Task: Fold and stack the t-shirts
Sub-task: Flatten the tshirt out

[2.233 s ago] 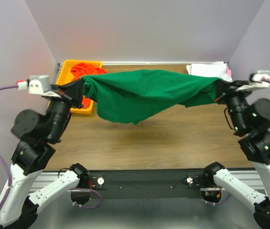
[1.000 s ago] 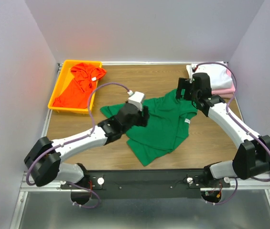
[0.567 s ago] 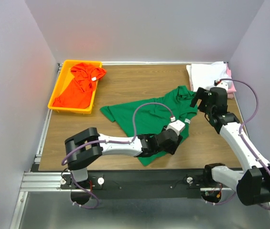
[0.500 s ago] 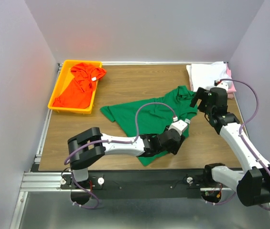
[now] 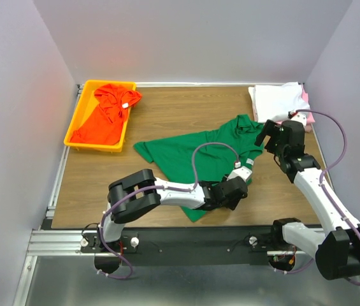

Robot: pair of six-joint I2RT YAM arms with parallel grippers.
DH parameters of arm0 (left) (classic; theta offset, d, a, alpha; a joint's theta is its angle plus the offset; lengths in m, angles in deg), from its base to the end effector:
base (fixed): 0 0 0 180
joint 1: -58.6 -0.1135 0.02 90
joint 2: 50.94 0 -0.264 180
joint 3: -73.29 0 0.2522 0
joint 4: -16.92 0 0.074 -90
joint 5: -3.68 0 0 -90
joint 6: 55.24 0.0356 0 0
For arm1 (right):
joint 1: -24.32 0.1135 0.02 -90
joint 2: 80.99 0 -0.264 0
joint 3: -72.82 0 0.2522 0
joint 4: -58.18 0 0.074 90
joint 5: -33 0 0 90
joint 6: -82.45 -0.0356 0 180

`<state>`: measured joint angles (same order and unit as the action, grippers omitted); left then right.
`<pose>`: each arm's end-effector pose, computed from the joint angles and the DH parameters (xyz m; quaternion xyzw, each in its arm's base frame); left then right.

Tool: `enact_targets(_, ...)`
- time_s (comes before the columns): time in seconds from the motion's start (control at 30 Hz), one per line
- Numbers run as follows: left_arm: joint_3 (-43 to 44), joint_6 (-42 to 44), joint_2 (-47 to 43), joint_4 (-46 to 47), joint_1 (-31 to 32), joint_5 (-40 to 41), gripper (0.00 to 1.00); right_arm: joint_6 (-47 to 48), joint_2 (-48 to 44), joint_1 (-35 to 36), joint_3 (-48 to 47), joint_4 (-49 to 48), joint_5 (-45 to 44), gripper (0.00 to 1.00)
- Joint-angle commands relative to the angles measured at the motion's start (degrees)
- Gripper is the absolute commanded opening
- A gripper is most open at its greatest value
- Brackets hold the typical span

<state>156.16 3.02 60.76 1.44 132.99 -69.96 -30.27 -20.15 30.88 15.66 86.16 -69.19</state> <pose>0.1216 -0.3979 0.1616 0.2803 0.8698 -0.2284 0.3357 0.2350 0.0195 0.2707 0.1733 0.8523 0.0328 0.4923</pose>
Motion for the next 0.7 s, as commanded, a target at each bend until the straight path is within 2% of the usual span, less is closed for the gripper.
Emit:
enact_targets(0.0, 1.74, -1.74, 1.33, -3.82, 0.58, 3.5, 0.53, -1.01, -2.3, -0.68, 0.94, -0.16, 1.02, 1.0)
enact_targets(0.1, 1.13, -3.32, 0.45, -4.88, 1.19, 7.28, 0.53, -1.01, -2.92, -0.68, 1.3, -0.16, 1.02, 1.0)
enact_targets(0.23, 1.74, -3.67, 0.88, -5.05, 1.46, 8.51, 0.52, -1.1, -3.01, -0.77, 1.56, -0.24, 1.2, 1.0)
enact_targets(0.33, 2.97, -3.15, 2.9, -6.19, 1.37, 8.34, 0.45, -1.01, -3.01, -0.68, 1.56, -0.16, 1.29, 1.0)
enact_targets(0.57, 1.74, -4.2, 1.95, -6.2, 1.46, 8.51, 0.36, -0.83, -3.36, -0.77, 1.91, -0.16, 1.29, 1.0)
enact_targets(0.67, 1.21, -4.29, 0.89, -5.67, 1.46, 8.78, 0.26, -1.01, -3.18, -0.77, 2.0, -0.16, 1.73, 1.0)
